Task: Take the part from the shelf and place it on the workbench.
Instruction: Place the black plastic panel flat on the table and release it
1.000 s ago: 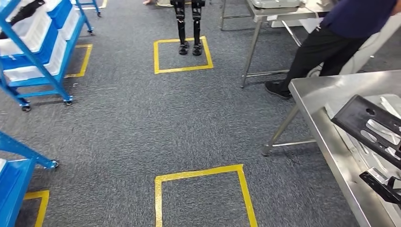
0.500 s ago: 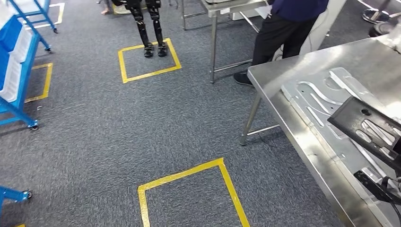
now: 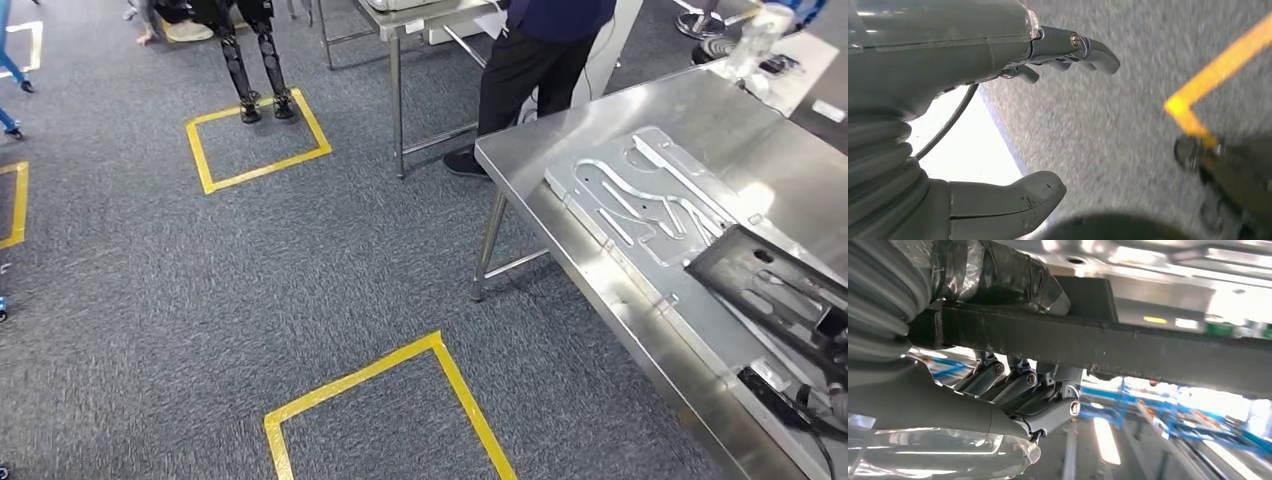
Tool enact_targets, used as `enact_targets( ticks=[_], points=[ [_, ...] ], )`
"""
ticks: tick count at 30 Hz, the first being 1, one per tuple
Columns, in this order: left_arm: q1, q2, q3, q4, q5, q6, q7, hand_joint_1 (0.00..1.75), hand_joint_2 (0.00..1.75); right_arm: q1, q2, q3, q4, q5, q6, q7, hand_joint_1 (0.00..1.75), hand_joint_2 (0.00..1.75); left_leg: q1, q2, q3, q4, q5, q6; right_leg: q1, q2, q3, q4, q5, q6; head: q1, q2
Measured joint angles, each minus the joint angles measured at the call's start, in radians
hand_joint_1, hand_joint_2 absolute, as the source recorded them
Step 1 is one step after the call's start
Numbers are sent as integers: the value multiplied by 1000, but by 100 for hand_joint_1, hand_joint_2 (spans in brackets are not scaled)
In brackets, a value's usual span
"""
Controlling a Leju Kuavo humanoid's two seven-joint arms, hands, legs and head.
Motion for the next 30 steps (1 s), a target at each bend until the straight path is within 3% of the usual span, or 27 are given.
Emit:
enact_targets(
  ticks=[2, 3, 4, 7, 9, 11, 12, 15, 18, 22, 30],
  points=[
    [3, 0, 4, 0, 5, -6, -11, 0, 175, -15, 5, 16, 35, 14, 4, 5, 175, 175, 0, 12, -3, 1, 1, 0, -7, -19, -49, 111, -45, 10, 0, 0],
    [4, -1, 6, 0, 5, -10, -16, 0, 175, -22, 10, 27, 57, 25, 3, 8, 175, 175, 1, 17, -3, 2, 0, -1, -12, -21, -55, 129, -43, 16, 0, 0],
    [5, -2, 7, 0, 4, -14, -20, 0, 175, -34, 14, 38, 83, 35, 0, 12, 175, 175, 2, 22, -4, 5, -2, -4, -16, -23, -42, 107, -23, 21, 0, 0],
    [2, -4, 9, 0, -2, -24, -29, 0, 175, -90, 27, 76, 176, 64, -29, 28, 175, 175, 4, 36, -6, 23, -14, -23, -23, -32, 59, -78, 54, 28, 0, 0],
    [-2, -4, 10, 0, -4, -25, -35, 0, 175, -128, 37, 95, 233, 74, -55, 35, 175, 175, 1, 41, -8, 32, -27, -31, -19, -30, 86, -127, 58, 19, -1, 0],
    [-5, -4, 11, 0, -6, -24, -40, 0, 175, -160, 45, 108, 276, 80, -71, 37, 175, 175, 2, 42, -7, 34, -34, -23, -13, -25, 89, -129, 60, 9, -2, 0],
    [-5, -4, 11, 0, -7, -24, -42, 0, 175, -173, 48, 113, 295, 82, -76, 38, 131, 131, 5, 42, -5, 34, -34, -22, -10, -24, 91, -129, 60, 6, -2, 0],
    [-6, -4, 12, 0, -11, -25, -44, 0, 175, -206, 56, 125, 348, 86, -86, 38, 0, 0, 15, 42, -3, 31, -29, -43, 1, -23, 93, -129, 60, -5, -2, 0],
    [-6, -4, 12, 0, -19, -30, -29, 0, 175, -235, 63, 133, 391, 88, -94, 38, 0, 0, 19, 43, -2, 30, -27, -54, 5, -22, 93, -128, 60, -8, -2, 0],
    [-6, -4, 12, 0, -19, -25, -5, 0, 0, -264, 67, 142, 427, 91, -100, 41, 0, 0, 20, 44, -2, 31, -26, -59, 9, -21, 94, -128, 61, -10, -2, 0],
    [-6, -5, 27, 0, -1, -14, 6, 0, 0, -265, 89, 182, 393, 82, -59, 37, 0, 0, 19, 44, -2, 34, -27, -59, 8, -21, 96, -129, 63, -9, -2, 0]
  ],
)
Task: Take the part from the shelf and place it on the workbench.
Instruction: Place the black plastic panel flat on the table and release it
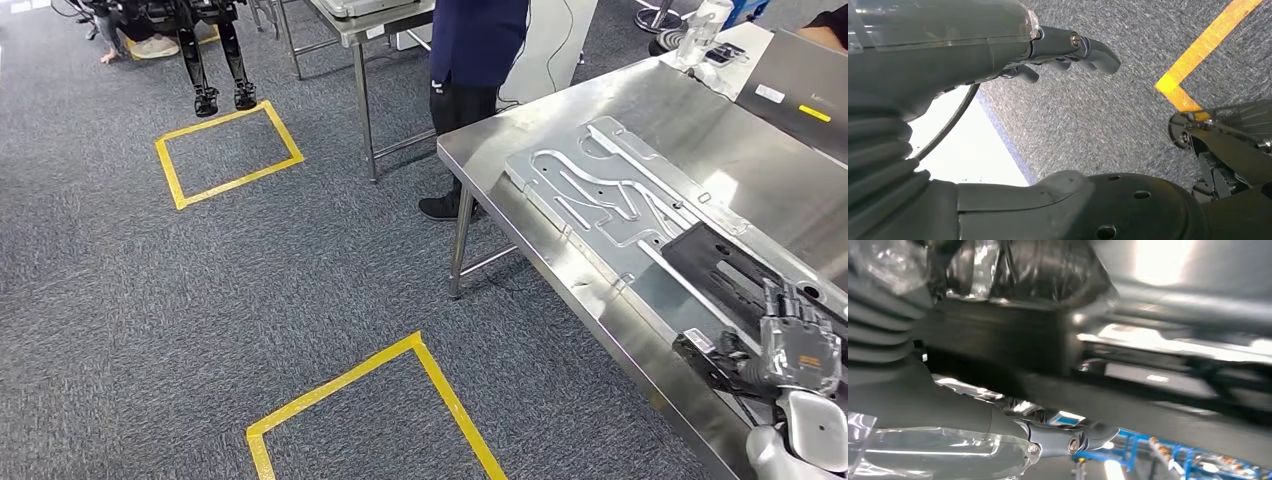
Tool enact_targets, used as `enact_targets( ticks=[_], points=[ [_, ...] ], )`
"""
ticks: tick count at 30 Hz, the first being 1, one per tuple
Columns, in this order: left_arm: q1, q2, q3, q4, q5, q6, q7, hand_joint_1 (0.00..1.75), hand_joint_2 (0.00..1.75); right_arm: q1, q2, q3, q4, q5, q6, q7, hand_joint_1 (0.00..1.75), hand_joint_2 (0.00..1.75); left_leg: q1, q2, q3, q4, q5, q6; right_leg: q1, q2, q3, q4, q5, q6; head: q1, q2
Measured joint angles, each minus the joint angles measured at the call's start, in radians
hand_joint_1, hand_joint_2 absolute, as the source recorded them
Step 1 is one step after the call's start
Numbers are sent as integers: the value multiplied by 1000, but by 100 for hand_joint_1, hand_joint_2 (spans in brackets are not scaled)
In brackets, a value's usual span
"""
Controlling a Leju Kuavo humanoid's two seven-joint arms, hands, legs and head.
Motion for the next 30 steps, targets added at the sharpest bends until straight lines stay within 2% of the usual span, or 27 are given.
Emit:
enact_targets(
  ticks=[5, 9, 17, 22, 28, 30],
  points=[
    [0, -1, 12, 0, 5, 5, -3, 0, 0, 22, 32, 90, -165, 1, 86, 35, 0, 0, -1, 0, -4, 1, 1, 1, -1, 0, -4, 0, 0, 0, 0, 0],
    [0, -2, 19, 0, 5, 4, -6, 0, 0, 10, 57, 166, -277, 3, 114, 51, 0, 0, -2, -3, -8, 1, 2, 2, -1, -4, -6, 1, 0, 1, 0, 0],
    [-5, -3, 26, 0, -8, 4, -27, 0, 0, -161, 120, 412, -451, -1, 196, 115, 0, 0, -3, -3, -10, 1, 6, 0, -2, -4, -14, 2, 2, -1, 0, 0],
    [-4, -3, 30, 0, -13, 4, -28, 0, 0, -231, 148, 501, -500, -15, 212, 121, 0, 0, -3, -6, -11, 1, 6, 0, -2, -6, -14, 2, 2, -1, 0, 0],
    [-5, -3, 31, 0, -27, -2, -25, 0, 0, -283, 192, 572, -486, -17, 217, 125, 0, 0, -3, -7, -12, 3, 5, 1, -3, -6, -14, 0, 3, 0, 0, 0],
    [-6, 0, 31, 0, -28, -3, -24, 0, 0, -293, 223, 599, -461, -9, 206, 128, 0, 0, -5, -7, -11, -4, 10, 11, -7, -8, -8, -11, 10, 7, 0, 0]
  ],
)
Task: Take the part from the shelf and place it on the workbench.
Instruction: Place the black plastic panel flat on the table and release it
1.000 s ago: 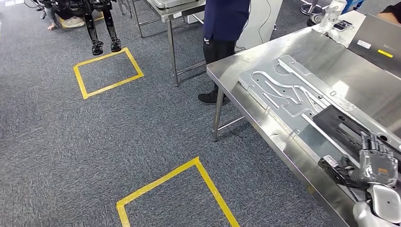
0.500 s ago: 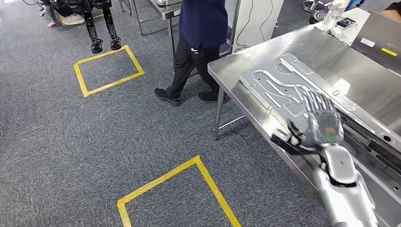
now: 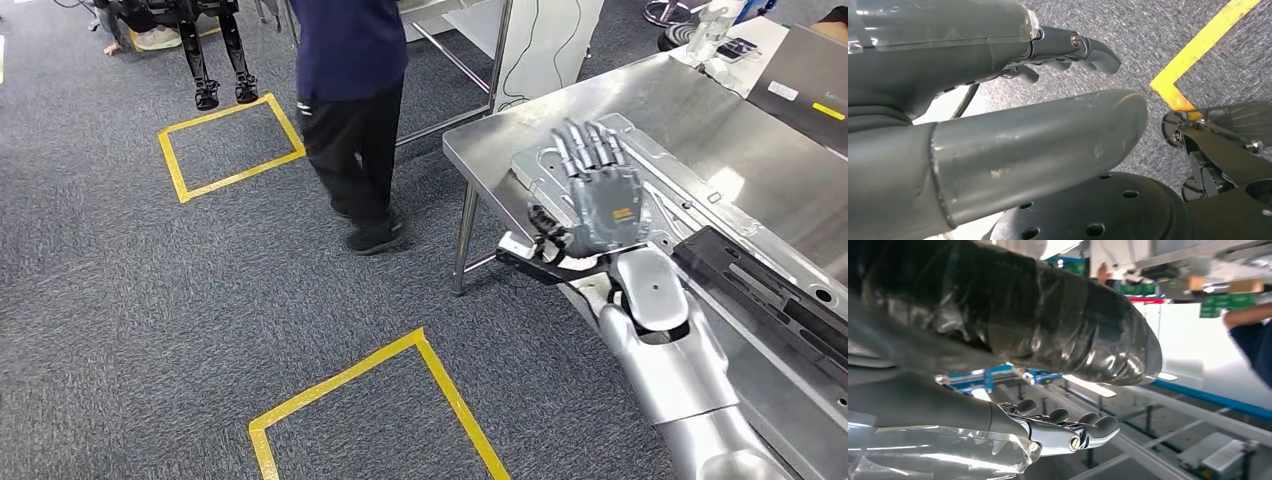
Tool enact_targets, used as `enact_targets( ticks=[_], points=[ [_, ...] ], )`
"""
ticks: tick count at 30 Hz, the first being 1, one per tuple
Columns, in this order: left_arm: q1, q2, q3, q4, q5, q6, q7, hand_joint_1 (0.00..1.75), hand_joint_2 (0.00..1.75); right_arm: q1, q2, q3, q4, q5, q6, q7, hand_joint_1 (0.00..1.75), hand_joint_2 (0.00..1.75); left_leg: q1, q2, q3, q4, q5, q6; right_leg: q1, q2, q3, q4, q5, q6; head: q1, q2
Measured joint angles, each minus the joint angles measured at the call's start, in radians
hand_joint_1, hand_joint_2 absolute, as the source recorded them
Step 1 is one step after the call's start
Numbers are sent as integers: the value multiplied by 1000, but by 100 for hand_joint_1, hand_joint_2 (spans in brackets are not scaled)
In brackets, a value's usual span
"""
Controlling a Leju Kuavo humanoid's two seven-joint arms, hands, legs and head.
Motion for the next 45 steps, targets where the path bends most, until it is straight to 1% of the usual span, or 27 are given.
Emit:
enact_targets(
  ticks=[2, 3, 6, 7, 8, 9, 11, 12, 14, 16, 18, 21, 23, 24, 25, 27, 29, 31, 32, 34, 36, 38, 39, 40, 42, 44, 45],
  points=[
    [-1, 2, 0, 0, 0, -1, 1, 0, 0, -4, 38, 27, 34, 17, -22, 13, 0, 0, 7, -1, 19, -38, 21, 15, 2, -6, 4, 1, -4, 6, 1, 0],
    [-2, 2, 0, 0, 0, -2, 1, 0, 0, -6, 57, 39, 53, 26, -33, 21, 0, 0, 10, -1, 31, -61, 33, 20, 5, -7, -3, 23, -21, 7, 1, 0],
    [-4, 1, 0, 0, -1, -1, 2, 0, 0, 0, 100, 72, 109, 44, -58, 35, 0, 0, 12, -9, 37, -83, 50, 23, 3, -2, -71, 177, -102, 11, 2, 0],
    [-4, 1, 1, 0, -1, 1, 2, 0, 0, 5, 111, 81, 126, 47, -63, 36, 0, 0, 13, -17, 34, -80, 49, 21, -2, -1, -91, 217, -112, 15, 2, 0],
    [-3, 1, 1, 0, -1, 2, 2, 0, 0, 11, 120, 89, 142, 50, -67, 38, 0, 0, 16, -26, 30, -74, 46, 17, -9, -1, -97, 227, -105, 20, 2, 0],
    [-1, 1, 1, 0, -1, 3, 2, 0, 0, 15, 128, 96, 156, 52, -71, 39, 0, 0, 21, -36, 26, -64, 42, 10, -17, 0, -86, 201, -81, 26, 2, 0],
    [2, 3, 2, 0, -1, 5, 1, 0, 0, 18, 140, 106, 178, 53, -78, 40, 0, 0, 31, -55, 12, -35, 27, -11, -32, 18, -37, 94, -28, 42, 3, 0],
    [2, 4, 2, 0, -1, 6, 1, 0, 0, 19, 147, 111, 188, 55, -82, 40, 0, 0, 33, -63, 1, -16, 19, -23, -35, 30, -21, 54, -17, 40, 3, 0],
    [1, 6, 2, 0, -2, 6, 0, 0, 0, 21, 161, 122, 206, 61, -89, 41, 0, 0, 35, -75, -17, 4, 11, -42, -30, 44, -18, 42, -28, 21, 4, 0],
    [3, 6, 2, 0, -5, 5, 0, 0, 0, 18, 181, 131, 220, 67, -91, 43, 0, 0, 39, -78, -25, 8, 10, -54, -23, 32, -24, 47, -28, -6, 3, 0],
    [4, 6, 2, 0, -12, 4, 1, 0, 0, 8, 204, 138, 234, 70, -93, 45, 0, 0, 41, -57, -42, 43, -11, -57, -20, 20, -23, 45, -27, -25, 3, 0],
    [-1, 7, 2, 0, -20, 2, 2, 0, 0, -2, 233, 148, 258, 75, -98, 48, 0, 0, 35, -29, -134, 231, -99, -52, -9, -7, -22, 43, -28, -41, 3, 0],
    [-1, 8, 2, 0, -22, 2, 3, 0, 0, -3, 247, 153, 271, 77, -100, 48, 0, 0, 29, -28, -176, 310, -117, -44, 0, -26, -20, 43, -31, -45, 3, 0],
    [1, 9, 2, 0, -22, 2, 3, 0, 0, -3, 252, 155, 276, 78, -100, 49, 0, 0, 25, -27, -169, 292, -97, -37, 4, -34, -19, 44, -32, -47, 3, 0],
    [2, 10, 2, 0, -22, 2, 3, 0, 0, -4, 258, 157, 280, 79, -101, 49, 0, 0, 20, -21, -144, 238, -62, -29, 7, -43, -17, 44, -33, -48, 3, 0],
    [1, 12, 2, 0, -23, 2, 3, 0, 0, -7, 266, 158, 285, 80, -103, 49, 0, 0, 4, 14, -80, 100, -4, -11, 12, -61, -13, 44, -36, -46, 3, 0],
    [-1, 13, 2, 0, -24, 2, 3, 0, 0, -10, 269, 159, 291, 81, -105, 49, 0, 0, -9, 34, -53, 37, 12, -1, 16, -77, -11, 42, -37, -39, 3, 0],
    [1, 13, 2, 0, -25, 5, 3, 0, 0, -9, 274, 162, 296, 81, -106, 46, 0, 0, -11, 16, -52, 29, 17, 5, 18, -93, -6, 35, -37, -29, 3, 0],
    [2, 13, 2, 0, -27, 5, 2, 0, 0, -9, 277, 163, 298, 80, -106, 45, 0, 0, -9, 6, -49, 21, 22, 9, 16, -88, -5, 37, -41, -23, 3, 0],
    [3, 13, 2, 0, -32, 4, 1, 0, 0, -8, 281, 167, 300, 80, -106, 41, 0, 0, -4, -11, -44, 7, 32, 20, 14, -52, -23, 84, -77, -15, 4, 0],
    [0, 13, 1, 0, -34, 3, 0, 0, 0, -2, 281, 171, 303, 79, -105, 38, 0, 0, -5, -31, -45, 5, 36, 26, 11, -13, -80, 203, -137, -13, 4, 0],
    [-1, 14, 1, 0, -34, 2, 0, 0, 0, 6, 280, 174, 307, 79, -105, 37, 0, 0, -7, -56, -46, 7, 37, 27, 10, -1, -129, 295, -159, -13, 4, 0],
    [-1, 14, 1, 0, -35, 1, 0, 0, 0, 8, 280, 175, 309, 78, -103, 37, 0, 0, -8, -70, -45, 8, 36, 27, 10, 2, -132, 292, -140, -14, 4, 0],
    [0, 14, 1, 0, -35, 1, 0, 0, 0, 8, 280, 176, 309, 75, -100, 35, 0, 0, -9, -83, -45, 10, 35, 27, 11, 7, -115, 248, -104, -18, 4, 0],
    [-1, 12, 1, 0, -35, 2, -1, 0, 0, 5, 280, 179, 308, 67, -88, 31, 0, 0, -9, -108, -47, 15, 33, 24, 10, 49, -60, 115, -31, -30, 3, 0],
    [-2, 9, 1, 1, -35, 6, -2, 0, 0, 3, 281, 185, 304, 62, -76, 27, 0, 0, -4, -130, -55, 17, 33, 16, 12, 88, -28, 36, -7, -40, 3, 0],
    [-1, 7, 1, 1, -35, 7, -2, 0, 0, 3, 282, 191, 303, 62, -73, 26, 0, 0, 0, -141, -59, 16, 34, 9, 14, 92, -24, 27, -10, -42, 3, 0]
  ],
)
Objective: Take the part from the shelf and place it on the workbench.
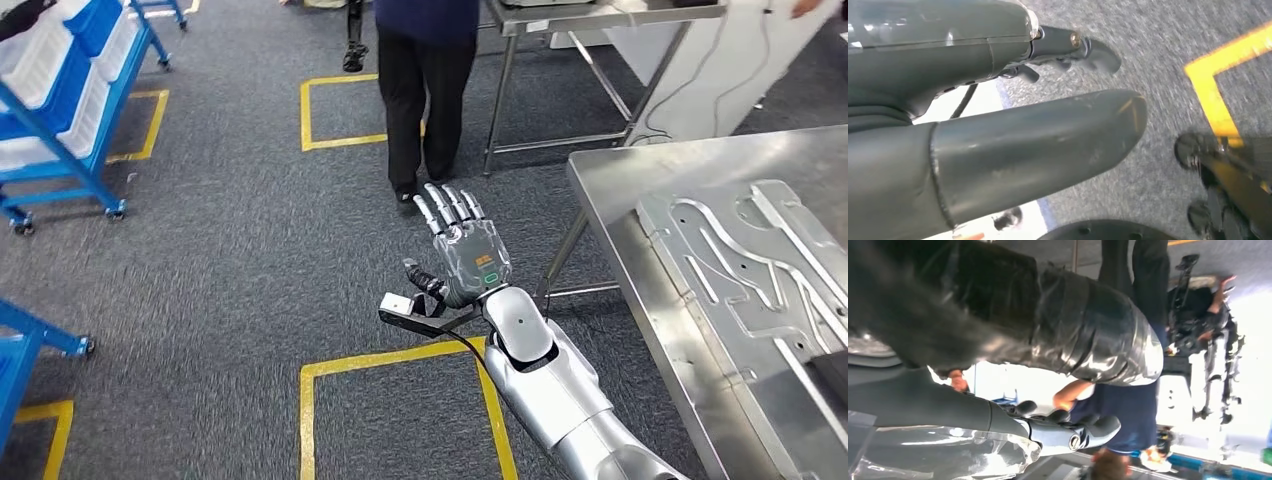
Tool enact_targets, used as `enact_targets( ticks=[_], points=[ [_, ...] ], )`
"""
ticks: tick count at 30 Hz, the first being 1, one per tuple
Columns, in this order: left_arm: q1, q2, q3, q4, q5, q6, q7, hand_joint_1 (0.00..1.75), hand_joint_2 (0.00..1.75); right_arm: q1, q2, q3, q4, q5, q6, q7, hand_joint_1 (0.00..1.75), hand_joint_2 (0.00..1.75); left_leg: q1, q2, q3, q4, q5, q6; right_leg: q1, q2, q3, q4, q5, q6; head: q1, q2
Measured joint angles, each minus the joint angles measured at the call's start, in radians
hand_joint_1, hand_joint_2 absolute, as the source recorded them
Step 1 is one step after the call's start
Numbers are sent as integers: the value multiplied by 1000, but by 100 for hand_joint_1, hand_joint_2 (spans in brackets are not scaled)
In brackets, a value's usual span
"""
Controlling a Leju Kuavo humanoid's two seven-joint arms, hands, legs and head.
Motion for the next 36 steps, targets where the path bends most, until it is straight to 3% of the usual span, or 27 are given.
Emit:
enact_targets(
  ticks=[2, 4, 6, 8, 9, 11, 13, 14, 16, 17, 19, 21, 22, 23, 24, 25, 26, 28, 30, 32, 34, 36],
  points=[
    [3, 1, 0, 0, 0, 1, 3, 0, 0, 0, 12, 14, -1, 2, -3, 3, 0, 0, 4, -10, -1, -4, 1, -13, 0, -23, 11, -17, 2, -4, 0, 0],
    [3, 2, 0, 0, 1, 2, 8, 0, 0, -2, 32, 28, 3, 7, -20, 11, 0, 0, 0, 34, -19, 37, -23, -22, -5, -51, 30, -38, 6, -12, -1, 0],
    [0, 3, 0, 0, -2, 3, 13, 0, 0, -5, 49, 39, 14, 8, -40, 17, 0, 0, 2, 91, -78, 149, -75, -32, -6, -83, 44, -48, 4, -17, -2, 0],
    [-2, 3, 0, 0, -6, 2, 18, 0, 0, -6, 59, 46, 28, 9, -48, 20, 0, 0, 10, 109, -135, 249, -104, -43, -4, -116, 49, -47, -3, -17, -2, 0],
    [-1, 4, 0, 0, -6, 2, 20, 0, 0, -7, 64, 48, 35, 8, -49, 21, 0, 0, 14, 113, -141, 253, -93, -48, -5, -130, 51, -46, -6, -15, -2, 0],
    [2, 5, 0, 0, -5, 3, 22, 0, 0, -11, 73, 53, 44, 8, -52, 22, 0, 0, 23, 133, -91, 150, -26, -56, -8, -155, 57, -41, -16, -7, -2, 0],
    [1, 5, 0, 0, -3, 6, 22, 0, 0, -19, 79, 55, 51, 7, -55, 22, 0, 0, 19, 163, -30, 32, 18, -55, -6, -175, 60, -33, -28, 6, -2, 0],
    [0, 5, 0, 0, -1, 7, 21, 0, 0, -22, 81, 55, 53, 5, -57, 22, 0, 0, 15, 170, -16, 3, 24, -49, -4, -182, 62, -30, -32, 13, -1, 0],
    [1, 5, 0, 0, 2, 13, 20, 0, 0, -24, 82, 55, 54, 1, -62, 19, 0, 0, 8, 155, -16, -2, 20, -32, -4, -197, 67, -31, -36, 25, -1, 0],
    [3, 6, 0, 0, 3, 15, 20, 0, 0, -23, 82, 55, 54, -2, -65, 18, 0, 0, 8, 146, -15, -3, 20, -24, -7, -196, 70, -30, -39, 32, -2, 0],
    [4, 7, 0, 0, 3, 19, 20, 0, 0, -21, 81, 55, 52, -6, -72, 17, 0, 0, 8, 129, -12, -8, 22, -10, -13, -162, 57, 7, -69, 39, -1, 0],
    [2, 8, 0, 0, 3, 25, 20, 0, 0, -12, 77, 55, 51, -9, -81, 17, 0, 0, 5, 112, -11, -10, 23, 2, -13, -114, 1, 120, -129, 36, -2, 0],
    [1, 9, 0, 0, 3, 30, 21, 0, 0, -3, 74, 55, 52, -10, -85, 18, 0, 0, 1, 100, -12, -9, 23, 6, -11, -103, -37, 189, -155, 33, -1, 0],
    [0, 9, 0, 0, 2, 35, 22, 0, 0, 8, 69, 55, 52, -10, -88, 18, 0, 0, -3, 86, -11, -9, 22, 8, -8, -96, -67, 241, -166, 29, -1, 0],
    [0, 9, 0, 0, 2, 40, 23, 0, 0, 19, 65, 55, 52, -10, -90, 19, 0, 0, -7, 71, -11, -7, 22, 10, -4, -92, -84, 260, -158, 23, -1, 0],
    [1, 10, 0, 0, 1, 44, 25, 0, 0, 26, 62, 55, 52, -10, -93, 19, 0, 0, -10, 56, -10, -6, 21, 11, 0, -88, -82, 239, -130, 16, -1, 0],
    [2, 10, 0, 0, 0, 48, 27, 0, 0, 30, 60, 55, 52, -10, -96, 18, 0, 0, -12, 43, -9, -5, 20, 12, 5, -79, -62, 184, -90, 7, -1, 0],
    [1, 8, 0, 0, -5, 55, 30, 0, 0, 33, 55, 55, 51, -9, -103, 16, 0, 0, -13, 20, -10, -3, 20, 11, 12, -26, -11, 53, -24, -12, -2, 0],
    [2, 7, 0, 0, -16, 62, 33, 0, 0, 41, 46, 55, 45, -7, -107, 15, 0, 0, -6, -3, -15, -3, 21, 4, 17, 8, 13, -9, -5, -21, -1, 0],
    [6, 8, -1, 0, -25, 66, 37, 0, 0, 53, 34, 54, 29, -7, -107, 9, 0, 0, -3, -22, -18, -8, 24, -7, 17, -12, 23, -22, -2, -25, -1, 0],
    [9, 9, -1, 0, -28, 69, 40, 0, 0, 63, 22, 54, 5, -14, -102, 0, 0, 0, -8, 21, -25, 14, 7, -14, 11, -39, 41, -46, 5, -28, -1, 0],
    [8, 9, -1, 0, -29, 71, 40, 0, 0, 72, 0, 53, -25, -32, -84, -12, 0, 0, -9, 87, -69, 108, -46, -23, 8, -72, 55, -62, 7, -29, -2, 0]
  ],
)
